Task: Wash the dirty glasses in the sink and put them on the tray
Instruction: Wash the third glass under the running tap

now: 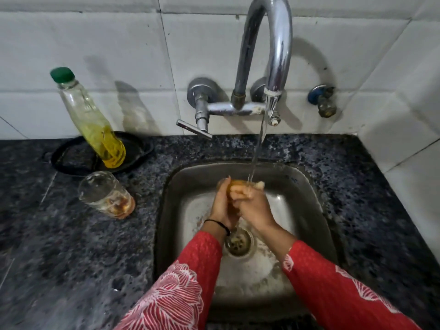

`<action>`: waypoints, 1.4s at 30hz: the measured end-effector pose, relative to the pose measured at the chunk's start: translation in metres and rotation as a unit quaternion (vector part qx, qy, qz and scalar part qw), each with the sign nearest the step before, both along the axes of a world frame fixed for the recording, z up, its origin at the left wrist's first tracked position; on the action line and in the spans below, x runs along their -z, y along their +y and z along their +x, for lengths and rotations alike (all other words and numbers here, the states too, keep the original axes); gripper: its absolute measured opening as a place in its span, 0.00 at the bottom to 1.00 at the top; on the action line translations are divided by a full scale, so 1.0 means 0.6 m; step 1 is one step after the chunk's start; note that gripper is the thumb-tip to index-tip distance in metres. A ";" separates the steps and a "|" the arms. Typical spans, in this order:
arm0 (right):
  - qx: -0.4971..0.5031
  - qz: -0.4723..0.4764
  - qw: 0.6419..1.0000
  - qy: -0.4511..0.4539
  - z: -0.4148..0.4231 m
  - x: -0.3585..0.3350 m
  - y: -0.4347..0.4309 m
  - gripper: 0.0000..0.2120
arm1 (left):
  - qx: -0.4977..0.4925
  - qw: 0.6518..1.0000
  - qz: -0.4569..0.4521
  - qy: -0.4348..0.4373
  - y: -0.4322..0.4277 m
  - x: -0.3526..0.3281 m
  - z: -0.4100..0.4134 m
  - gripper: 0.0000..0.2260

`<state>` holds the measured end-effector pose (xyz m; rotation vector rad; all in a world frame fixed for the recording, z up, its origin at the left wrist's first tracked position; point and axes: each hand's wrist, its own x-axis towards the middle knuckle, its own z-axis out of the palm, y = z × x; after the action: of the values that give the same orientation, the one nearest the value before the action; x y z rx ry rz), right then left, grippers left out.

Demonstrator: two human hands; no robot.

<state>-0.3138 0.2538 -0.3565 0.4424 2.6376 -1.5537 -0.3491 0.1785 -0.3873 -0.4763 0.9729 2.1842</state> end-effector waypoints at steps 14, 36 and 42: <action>-0.141 0.167 0.969 0.117 0.046 -0.003 0.035 0.07 | -0.070 0.993 0.007 -0.097 -0.019 0.019 0.025 0.26; 0.238 -0.575 0.783 -0.002 0.012 -0.019 0.029 0.15 | 0.123 0.989 0.035 0.074 -0.038 -0.085 0.058 0.19; -0.034 -0.028 0.996 0.073 -0.026 -0.075 0.026 0.19 | 0.201 0.966 -0.088 0.138 -0.059 -0.093 0.066 0.09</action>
<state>-0.3292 0.2697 -0.3114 0.2409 2.6738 -1.6951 -0.3095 0.1429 -0.3316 -0.0399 1.2964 1.8304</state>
